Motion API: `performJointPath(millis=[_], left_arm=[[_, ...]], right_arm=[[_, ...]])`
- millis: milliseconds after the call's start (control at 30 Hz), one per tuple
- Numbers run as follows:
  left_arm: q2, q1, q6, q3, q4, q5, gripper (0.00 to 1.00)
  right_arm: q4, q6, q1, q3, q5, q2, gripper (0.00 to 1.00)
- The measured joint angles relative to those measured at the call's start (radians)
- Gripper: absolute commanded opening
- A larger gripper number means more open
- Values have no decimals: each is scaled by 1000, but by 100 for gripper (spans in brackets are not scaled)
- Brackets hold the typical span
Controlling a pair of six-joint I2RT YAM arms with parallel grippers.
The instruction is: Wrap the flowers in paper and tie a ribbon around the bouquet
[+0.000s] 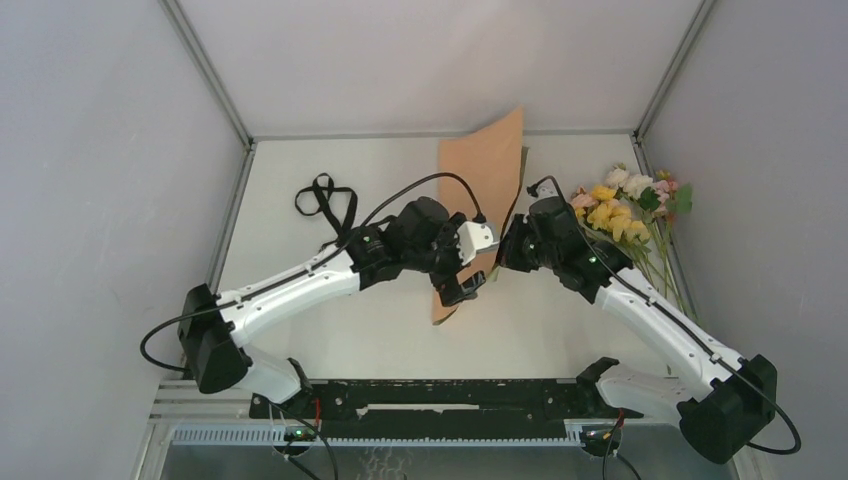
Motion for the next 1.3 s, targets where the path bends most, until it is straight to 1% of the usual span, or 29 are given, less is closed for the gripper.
performJointPath(millis=[67,100,133,233,267,433,567,633,667,733,767,800,1000,1100,1200,1300], left_arm=[[24,-3,-2,22,11,-31,99],[31,-2,-3,31,16,-39,97],[38,-2,-6,46,20,-46,93],[58,0,-22,94,29,-60,77],[65,0,-29,114,32,-60,75],[80,0,-58,151,44,-45,73],[89,-10,-65,152,43,-42,60],[94,-16,-64,152,43,-47,48],[98,-19,-65,152,43,-52,39],[106,-22,-66,152,42,-66,18],[110,-23,-61,152,40,-79,4],[112,-24,-64,152,38,-91,1],[109,-20,-63,150,37,-177,0],[95,8,-64,143,40,-202,0],[56,99,-72,105,65,-216,0],[23,264,-107,64,94,-216,0]], right_arm=[[6,10,-4,0,-14,0,0],[10,13,-4,-2,-20,0,0],[14,16,-4,-4,-28,0,0],[26,30,-11,-16,-55,-3,0],[27,32,-14,-19,-63,-4,0],[31,38,-24,-26,-73,-15,0],[31,39,-29,-27,-73,-36,0],[31,41,-30,-27,-73,-42,0],[31,42,-30,-27,-73,-45,0],[31,43,-30,-27,-73,-47,0],[31,44,-30,-27,-73,-47,0],[31,45,-30,-27,-73,-47,0],[30,45,-40,-36,-73,-60,0],[14,44,-72,-53,-75,-92,0],[-18,34,-119,-60,-74,-130,0],[-51,20,-165,-60,-68,-168,0]])
